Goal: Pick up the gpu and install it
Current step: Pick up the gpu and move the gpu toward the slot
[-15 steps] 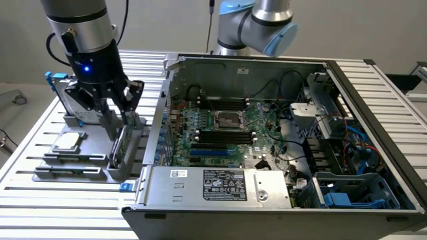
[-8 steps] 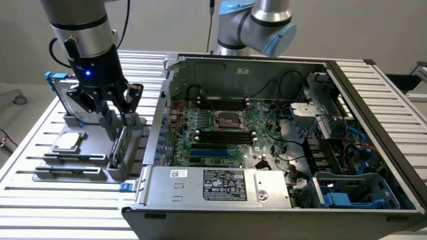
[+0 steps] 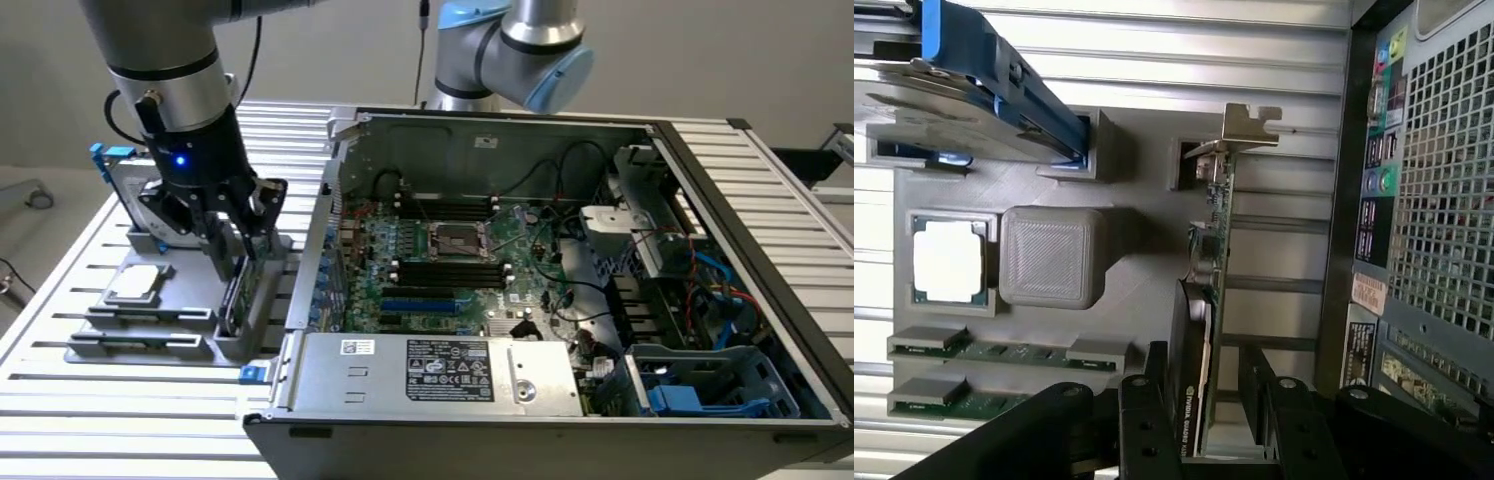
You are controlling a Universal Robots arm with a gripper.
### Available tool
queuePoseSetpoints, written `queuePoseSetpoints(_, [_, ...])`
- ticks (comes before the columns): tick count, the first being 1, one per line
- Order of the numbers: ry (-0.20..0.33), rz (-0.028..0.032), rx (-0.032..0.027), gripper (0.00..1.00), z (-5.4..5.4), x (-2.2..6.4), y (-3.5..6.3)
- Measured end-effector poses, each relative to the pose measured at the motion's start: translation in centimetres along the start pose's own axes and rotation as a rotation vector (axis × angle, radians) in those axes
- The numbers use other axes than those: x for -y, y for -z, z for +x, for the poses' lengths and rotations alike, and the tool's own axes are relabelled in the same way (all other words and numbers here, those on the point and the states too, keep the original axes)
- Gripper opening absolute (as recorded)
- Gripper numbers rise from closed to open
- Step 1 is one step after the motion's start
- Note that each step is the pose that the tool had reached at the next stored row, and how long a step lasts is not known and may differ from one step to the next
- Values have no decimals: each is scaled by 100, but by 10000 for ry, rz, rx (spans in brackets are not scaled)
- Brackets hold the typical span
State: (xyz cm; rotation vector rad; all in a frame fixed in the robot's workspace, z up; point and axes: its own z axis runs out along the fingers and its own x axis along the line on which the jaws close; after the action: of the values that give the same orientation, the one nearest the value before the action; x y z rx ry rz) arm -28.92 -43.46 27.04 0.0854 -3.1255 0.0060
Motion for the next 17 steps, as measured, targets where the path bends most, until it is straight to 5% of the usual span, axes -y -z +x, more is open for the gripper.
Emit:
queuePoseSetpoints(13, [-285, -4, -3, 42, 8, -1, -236])
queuePoseSetpoints(17, [-332, -4, -43, 42, 8, -2, -251])
